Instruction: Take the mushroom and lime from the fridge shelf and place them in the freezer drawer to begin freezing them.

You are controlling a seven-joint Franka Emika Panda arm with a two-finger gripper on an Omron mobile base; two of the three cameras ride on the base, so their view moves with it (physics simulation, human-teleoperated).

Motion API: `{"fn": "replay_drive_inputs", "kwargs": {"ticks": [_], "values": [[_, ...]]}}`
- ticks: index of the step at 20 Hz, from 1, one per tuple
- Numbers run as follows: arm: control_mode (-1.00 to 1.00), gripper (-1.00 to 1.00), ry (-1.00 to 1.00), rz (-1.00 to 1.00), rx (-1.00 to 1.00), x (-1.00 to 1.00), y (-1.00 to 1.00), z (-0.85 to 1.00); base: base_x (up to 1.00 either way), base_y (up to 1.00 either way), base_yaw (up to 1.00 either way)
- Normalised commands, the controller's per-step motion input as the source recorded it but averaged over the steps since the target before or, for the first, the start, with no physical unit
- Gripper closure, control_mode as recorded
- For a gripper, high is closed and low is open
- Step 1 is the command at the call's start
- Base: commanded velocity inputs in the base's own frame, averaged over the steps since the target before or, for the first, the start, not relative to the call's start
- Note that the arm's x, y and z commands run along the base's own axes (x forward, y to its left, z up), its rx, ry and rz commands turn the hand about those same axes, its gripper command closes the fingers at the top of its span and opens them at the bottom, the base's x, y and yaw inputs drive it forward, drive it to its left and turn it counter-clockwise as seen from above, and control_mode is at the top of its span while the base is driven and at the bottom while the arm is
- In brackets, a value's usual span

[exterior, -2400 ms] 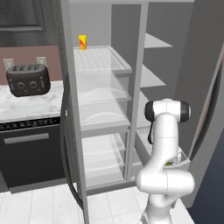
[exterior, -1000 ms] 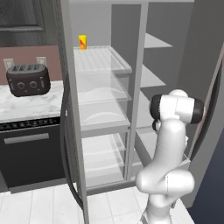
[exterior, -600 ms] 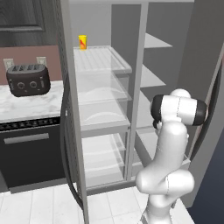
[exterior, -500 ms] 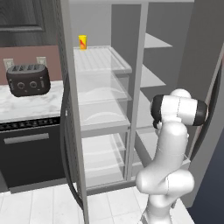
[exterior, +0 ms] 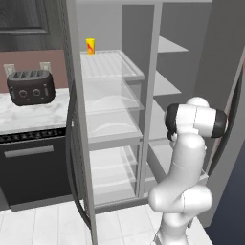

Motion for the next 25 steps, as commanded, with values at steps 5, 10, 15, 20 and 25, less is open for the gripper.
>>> {"fn": "replay_drive_inputs", "kwargs": {"ticks": [5,10,15,20,25], "values": [[-1.0,-1.0,0.0,0.0,0.0,-0.07,0.0,0.14,0.0,0.0,0.0],[-1.0,-1.0,0.0,0.0,0.0,-0.08,0.0,0.3,0.0,0.0,0.0],[-1.0,-1.0,0.0,0.0,0.0,-0.09,0.02,0.46,0.0,0.0,0.0],[-1.0,-1.0,0.0,-0.01,0.0,-0.07,0.04,0.46,0.0,0.0,0.0],[-1.0,-1.0,0.0,0.0,0.0,-0.05,0.04,0.4,0.0,0.0,0.0]]}}
